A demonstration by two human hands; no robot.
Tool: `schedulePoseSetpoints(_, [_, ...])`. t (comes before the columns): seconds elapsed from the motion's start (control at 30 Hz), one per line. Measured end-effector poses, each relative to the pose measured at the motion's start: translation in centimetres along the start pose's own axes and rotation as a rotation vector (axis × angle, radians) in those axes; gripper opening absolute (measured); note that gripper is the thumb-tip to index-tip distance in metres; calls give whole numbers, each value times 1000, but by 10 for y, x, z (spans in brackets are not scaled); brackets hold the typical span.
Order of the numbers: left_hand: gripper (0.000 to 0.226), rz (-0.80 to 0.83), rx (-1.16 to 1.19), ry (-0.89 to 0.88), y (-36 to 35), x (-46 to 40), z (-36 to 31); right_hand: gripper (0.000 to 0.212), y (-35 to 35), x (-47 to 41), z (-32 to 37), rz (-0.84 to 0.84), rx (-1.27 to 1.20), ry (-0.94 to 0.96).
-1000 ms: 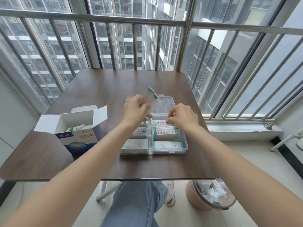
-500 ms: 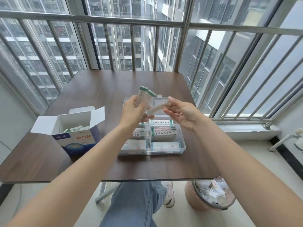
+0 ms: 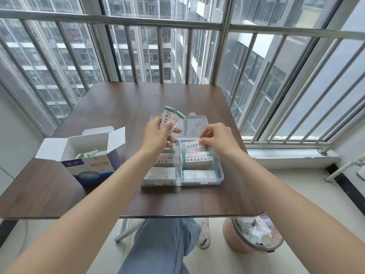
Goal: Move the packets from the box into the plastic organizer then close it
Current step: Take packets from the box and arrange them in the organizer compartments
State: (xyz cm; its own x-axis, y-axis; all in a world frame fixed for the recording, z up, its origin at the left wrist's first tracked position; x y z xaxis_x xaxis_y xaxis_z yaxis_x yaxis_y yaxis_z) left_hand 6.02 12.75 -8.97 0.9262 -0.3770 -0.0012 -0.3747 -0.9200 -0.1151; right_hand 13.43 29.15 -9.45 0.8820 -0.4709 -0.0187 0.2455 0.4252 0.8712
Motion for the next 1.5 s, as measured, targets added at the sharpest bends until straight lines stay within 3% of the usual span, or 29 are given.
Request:
schedulePoseSetpoints(0.2, [21,89,-77,32,-5,2,-1,4,-9,0,8,7,222,112])
schedulePoseSetpoints(0.5, [21,166,-279,-4,-12,4,-4,10,-9,-3,9,51,271,153])
schedulePoseSetpoints(0.57, [16,172,-325,-28,-13,3,-4,6,0,-3,8,-5,150,124])
schedulePoseSetpoints(0.63, [11,196,-371,-53,-15,1,-5,18,14,0,6,-44,-153,49])
schedulePoseSetpoints(0.7, [9,249,-416,-62,-22,-1,-6,18,22,4,6,28,-391,18])
schedulePoseSetpoints(0.77, [8,301,-443,-59,-30,-1,-6,12,21,6,7,110,-387,41])
schedulePoseSetpoints(0.87, [9,292,-488,-79,-35,-4,-4,7,17,3,0,54,-376,-15])
schedulePoseSetpoints(1.07, [14,260,-843,-112,-34,-10,6,8,12,4,-8,-30,-127,-45])
schedulePoseSetpoints(1.2, [19,273,-1085,-230,-42,-12,7,6,3,4,-10,-25,42,-48])
schedulePoseSetpoints(1.5, [21,329,-1349,-233,-50,-13,10,17,1,3,3,23,360,-29])
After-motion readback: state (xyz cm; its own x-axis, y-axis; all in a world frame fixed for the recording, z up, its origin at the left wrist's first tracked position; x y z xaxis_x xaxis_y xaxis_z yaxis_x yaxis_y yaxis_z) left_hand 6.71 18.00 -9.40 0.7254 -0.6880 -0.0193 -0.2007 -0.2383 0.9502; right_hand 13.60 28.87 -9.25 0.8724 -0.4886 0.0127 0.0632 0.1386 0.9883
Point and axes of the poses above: each hand's wrist, its own x-axis away from the middle knuckle, its own y-axis out of the back of the hand, z = x × y, the point moved 5 cm from there along -x, towards the middle knuckle, and after that the axes turned 13 degrees about x, right-handed, at the moved point
